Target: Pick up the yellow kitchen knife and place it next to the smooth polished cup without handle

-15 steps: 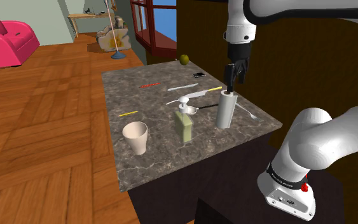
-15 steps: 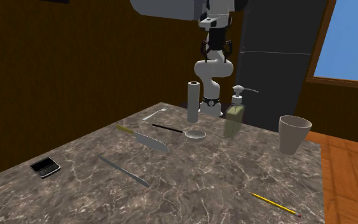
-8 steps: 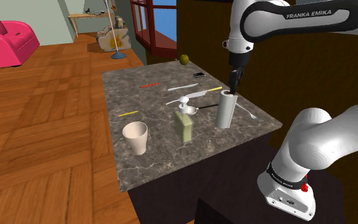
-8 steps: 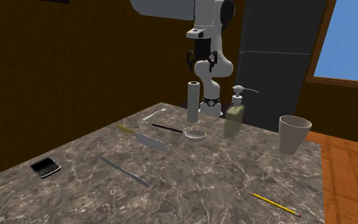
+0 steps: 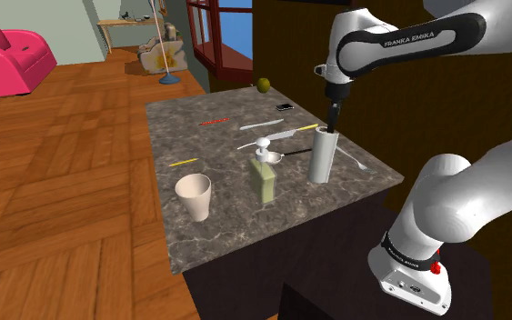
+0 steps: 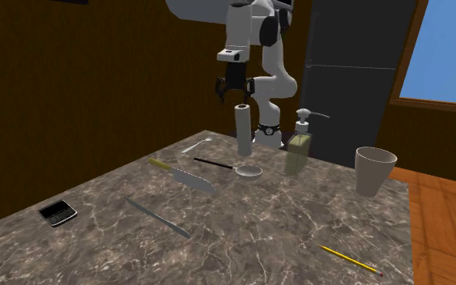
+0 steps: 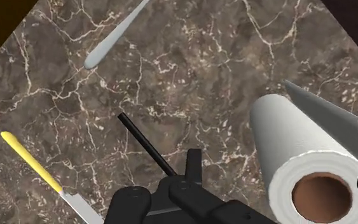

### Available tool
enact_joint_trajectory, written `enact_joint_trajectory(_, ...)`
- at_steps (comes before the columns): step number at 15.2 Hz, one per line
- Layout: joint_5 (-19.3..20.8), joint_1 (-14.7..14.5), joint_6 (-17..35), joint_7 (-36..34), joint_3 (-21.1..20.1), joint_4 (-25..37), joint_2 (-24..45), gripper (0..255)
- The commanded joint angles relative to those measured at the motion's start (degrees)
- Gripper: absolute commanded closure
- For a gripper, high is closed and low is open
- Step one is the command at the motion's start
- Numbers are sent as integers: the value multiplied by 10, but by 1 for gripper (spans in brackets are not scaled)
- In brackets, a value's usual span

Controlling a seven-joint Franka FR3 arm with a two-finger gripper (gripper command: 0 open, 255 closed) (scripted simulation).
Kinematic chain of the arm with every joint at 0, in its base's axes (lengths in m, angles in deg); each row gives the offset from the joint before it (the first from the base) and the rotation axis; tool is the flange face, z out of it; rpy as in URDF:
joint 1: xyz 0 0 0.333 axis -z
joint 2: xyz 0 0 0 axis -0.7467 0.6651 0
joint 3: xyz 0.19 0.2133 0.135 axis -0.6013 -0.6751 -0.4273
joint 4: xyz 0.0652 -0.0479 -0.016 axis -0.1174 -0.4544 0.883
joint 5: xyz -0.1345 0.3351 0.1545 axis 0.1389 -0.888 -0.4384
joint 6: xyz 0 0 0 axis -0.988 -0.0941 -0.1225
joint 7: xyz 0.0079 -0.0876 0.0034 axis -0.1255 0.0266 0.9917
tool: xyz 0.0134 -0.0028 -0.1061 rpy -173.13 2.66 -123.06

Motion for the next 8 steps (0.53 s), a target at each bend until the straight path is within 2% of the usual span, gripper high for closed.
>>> enact_joint_trajectory(1, 12, -6, 35, 47, 28, -3, 35, 0)
enact_joint_trajectory(5, 14, -26, 112, 143, 84, 21, 109, 0)
enact_joint_trajectory(8, -6, -43, 168, 223, 122, 47, 174, 0)
